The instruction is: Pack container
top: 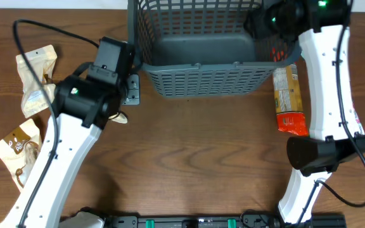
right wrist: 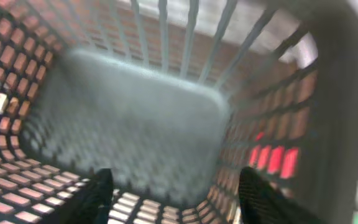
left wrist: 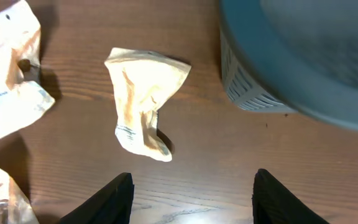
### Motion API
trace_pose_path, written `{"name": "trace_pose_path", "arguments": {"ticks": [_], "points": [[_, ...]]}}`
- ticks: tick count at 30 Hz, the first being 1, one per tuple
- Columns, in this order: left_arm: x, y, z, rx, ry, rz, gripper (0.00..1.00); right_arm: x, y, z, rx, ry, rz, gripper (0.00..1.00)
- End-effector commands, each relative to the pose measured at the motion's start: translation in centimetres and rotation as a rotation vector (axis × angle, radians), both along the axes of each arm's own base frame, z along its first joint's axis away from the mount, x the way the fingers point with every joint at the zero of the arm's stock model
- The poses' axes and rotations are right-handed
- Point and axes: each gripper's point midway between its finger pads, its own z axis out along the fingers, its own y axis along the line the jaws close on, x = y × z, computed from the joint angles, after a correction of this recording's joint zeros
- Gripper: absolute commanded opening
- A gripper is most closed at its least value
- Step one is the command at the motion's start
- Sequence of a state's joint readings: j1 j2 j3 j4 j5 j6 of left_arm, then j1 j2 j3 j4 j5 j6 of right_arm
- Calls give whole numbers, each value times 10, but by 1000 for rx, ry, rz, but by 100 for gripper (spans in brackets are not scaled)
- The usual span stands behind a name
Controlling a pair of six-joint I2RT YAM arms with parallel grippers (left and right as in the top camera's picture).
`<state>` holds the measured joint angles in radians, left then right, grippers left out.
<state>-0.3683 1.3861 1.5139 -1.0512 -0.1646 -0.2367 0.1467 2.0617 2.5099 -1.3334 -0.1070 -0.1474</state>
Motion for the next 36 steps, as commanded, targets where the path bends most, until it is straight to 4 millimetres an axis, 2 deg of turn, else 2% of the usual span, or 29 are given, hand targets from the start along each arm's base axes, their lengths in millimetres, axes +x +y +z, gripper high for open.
{"name": "trace_pose_path", "arguments": {"ticks": [1,6,8,11,14,16,19,24,29,31,36], "points": [[-5,6,23,12,-64,-22,51,2,-7,45,4,-129,-17,60],[-7,7,42,19,-133,-63,51,-5,-34,92,-56,-262,-140,58],[-6,6,50,32,-166,-92,51,-8,-53,108,-76,-307,-250,51],[-3,5,60,54,-215,-135,52,-13,-80,124,-91,-357,-387,31],[2,6,73,71,-272,-146,53,-18,-103,128,-66,-361,-489,7],[4,11,81,86,-309,-121,53,-20,-118,125,-28,-346,-561,2],[5,15,89,95,-344,-99,53,-22,-138,115,21,-307,-627,1],[3,21,91,116,-348,-77,53,-22,-159,90,53,-215,-639,1],[4,21,91,111,-348,-72,53,-15,-180,43,45,-85,-673,1],[4,21,91,111,-348,-72,53,-10,-183,24,36,-42,-668,1],[1,22,88,117,-332,-74,53,6,-175,-17,45,26,-605,1]]}}
